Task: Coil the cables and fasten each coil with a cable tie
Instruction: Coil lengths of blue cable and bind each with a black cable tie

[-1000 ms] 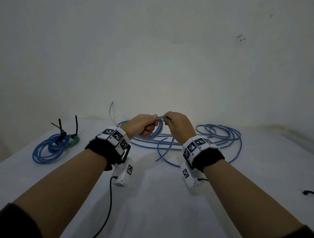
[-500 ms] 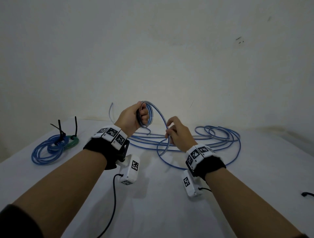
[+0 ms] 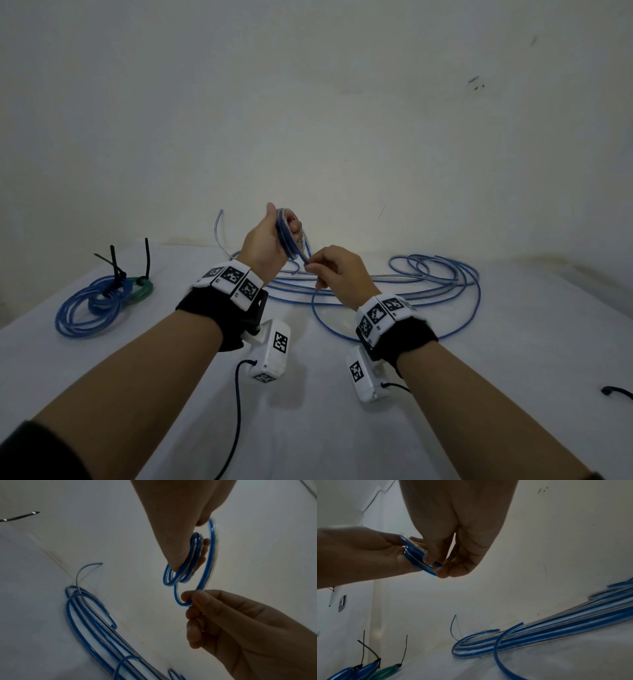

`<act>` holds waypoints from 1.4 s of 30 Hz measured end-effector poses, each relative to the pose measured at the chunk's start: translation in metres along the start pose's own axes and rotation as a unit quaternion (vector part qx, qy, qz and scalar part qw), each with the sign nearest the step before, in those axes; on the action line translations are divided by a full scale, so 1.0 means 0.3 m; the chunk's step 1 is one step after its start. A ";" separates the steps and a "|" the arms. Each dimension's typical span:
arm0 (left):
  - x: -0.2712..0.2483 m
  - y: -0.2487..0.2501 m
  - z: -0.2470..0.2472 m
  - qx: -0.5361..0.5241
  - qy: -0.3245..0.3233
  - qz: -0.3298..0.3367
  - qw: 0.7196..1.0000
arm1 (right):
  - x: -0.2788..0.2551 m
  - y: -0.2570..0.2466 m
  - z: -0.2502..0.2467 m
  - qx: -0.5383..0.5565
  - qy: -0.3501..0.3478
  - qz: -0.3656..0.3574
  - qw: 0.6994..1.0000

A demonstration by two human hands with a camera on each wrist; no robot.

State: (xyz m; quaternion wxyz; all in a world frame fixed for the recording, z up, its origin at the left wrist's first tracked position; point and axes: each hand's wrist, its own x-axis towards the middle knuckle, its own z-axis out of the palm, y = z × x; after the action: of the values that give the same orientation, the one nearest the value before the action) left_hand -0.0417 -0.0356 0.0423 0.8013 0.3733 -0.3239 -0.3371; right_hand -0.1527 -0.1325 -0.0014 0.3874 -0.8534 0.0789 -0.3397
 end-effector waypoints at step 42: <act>0.015 -0.207 0.288 0.403 -0.183 0.017 0.897 | -0.125 0.036 -0.329 0.104 0.220 0.045 0.969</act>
State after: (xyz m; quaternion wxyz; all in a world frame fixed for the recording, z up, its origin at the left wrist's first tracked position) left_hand -0.1242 -0.1026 0.0369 0.5145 0.5906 -0.5792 -0.2259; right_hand -0.2429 -0.1850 0.0179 0.4619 -0.7081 0.1649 -0.5079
